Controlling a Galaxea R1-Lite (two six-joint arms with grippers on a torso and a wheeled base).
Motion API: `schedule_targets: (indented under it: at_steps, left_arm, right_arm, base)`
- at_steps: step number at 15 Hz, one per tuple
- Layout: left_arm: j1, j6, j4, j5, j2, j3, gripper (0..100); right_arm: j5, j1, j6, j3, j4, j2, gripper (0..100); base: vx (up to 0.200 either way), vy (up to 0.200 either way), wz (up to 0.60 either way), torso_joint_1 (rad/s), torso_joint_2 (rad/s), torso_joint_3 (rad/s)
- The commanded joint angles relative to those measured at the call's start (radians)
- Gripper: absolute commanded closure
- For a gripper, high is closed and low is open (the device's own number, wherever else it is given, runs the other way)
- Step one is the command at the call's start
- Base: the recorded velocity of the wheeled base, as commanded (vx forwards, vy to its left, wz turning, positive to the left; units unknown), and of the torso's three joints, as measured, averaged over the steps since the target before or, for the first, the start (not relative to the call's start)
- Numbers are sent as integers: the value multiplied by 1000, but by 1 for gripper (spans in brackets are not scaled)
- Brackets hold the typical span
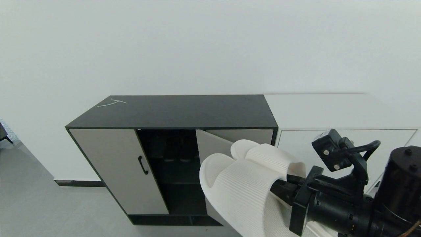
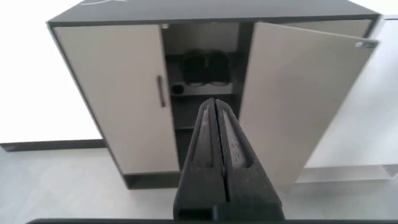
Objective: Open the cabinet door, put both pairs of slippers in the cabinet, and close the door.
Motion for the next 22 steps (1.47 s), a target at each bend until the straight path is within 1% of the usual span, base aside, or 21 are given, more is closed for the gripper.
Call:
schedule_targets:
  at_steps: [1, 17, 22]
  left_arm:
    - [0, 0, 0, 0, 0, 0, 100]
    - [0, 0, 0, 0, 0, 1, 100]
    - [0, -2, 0, 0, 0, 1, 100]
  right_arm:
    - [0, 0, 0, 8, -1, 5, 100]
    - [0, 0, -14, 18, -1, 7, 100]
    - [-2, 0, -39, 21, -1, 7, 100]
  base:
    - [0, 200, 0, 2, -7, 2]
    - [0, 200, 0, 3, 3, 5]
    - [0, 200, 0, 2, 2, 3]
